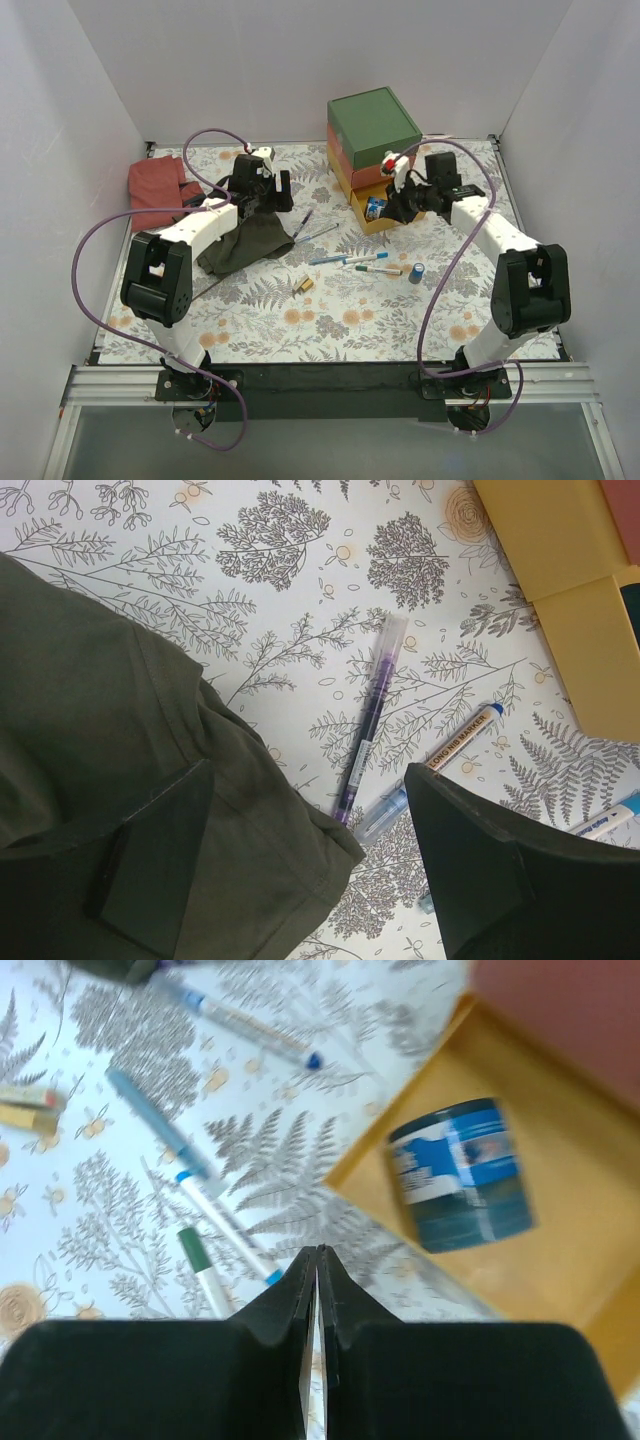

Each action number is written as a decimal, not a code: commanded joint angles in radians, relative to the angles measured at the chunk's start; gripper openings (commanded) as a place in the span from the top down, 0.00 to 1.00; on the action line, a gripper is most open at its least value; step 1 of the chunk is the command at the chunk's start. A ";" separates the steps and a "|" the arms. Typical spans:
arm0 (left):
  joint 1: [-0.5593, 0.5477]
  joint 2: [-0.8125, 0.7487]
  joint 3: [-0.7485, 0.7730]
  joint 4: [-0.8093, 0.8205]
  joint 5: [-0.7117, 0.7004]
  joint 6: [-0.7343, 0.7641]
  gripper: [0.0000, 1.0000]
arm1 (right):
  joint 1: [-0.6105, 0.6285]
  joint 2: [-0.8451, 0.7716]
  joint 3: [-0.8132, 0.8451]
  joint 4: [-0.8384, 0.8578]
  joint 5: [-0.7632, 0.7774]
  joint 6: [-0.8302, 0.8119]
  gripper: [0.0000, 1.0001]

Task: Sort the stationery into containers
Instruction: Close the drawer in the storage box.

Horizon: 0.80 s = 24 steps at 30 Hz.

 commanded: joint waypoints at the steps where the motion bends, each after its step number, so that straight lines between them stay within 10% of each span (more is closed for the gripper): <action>1: 0.006 0.000 0.028 0.012 0.002 -0.002 0.23 | 0.051 0.038 -0.039 -0.064 0.047 -0.147 0.91; 24: 0.006 0.027 0.031 0.001 -0.007 0.004 0.23 | 0.060 0.383 0.287 0.083 0.405 -0.064 0.99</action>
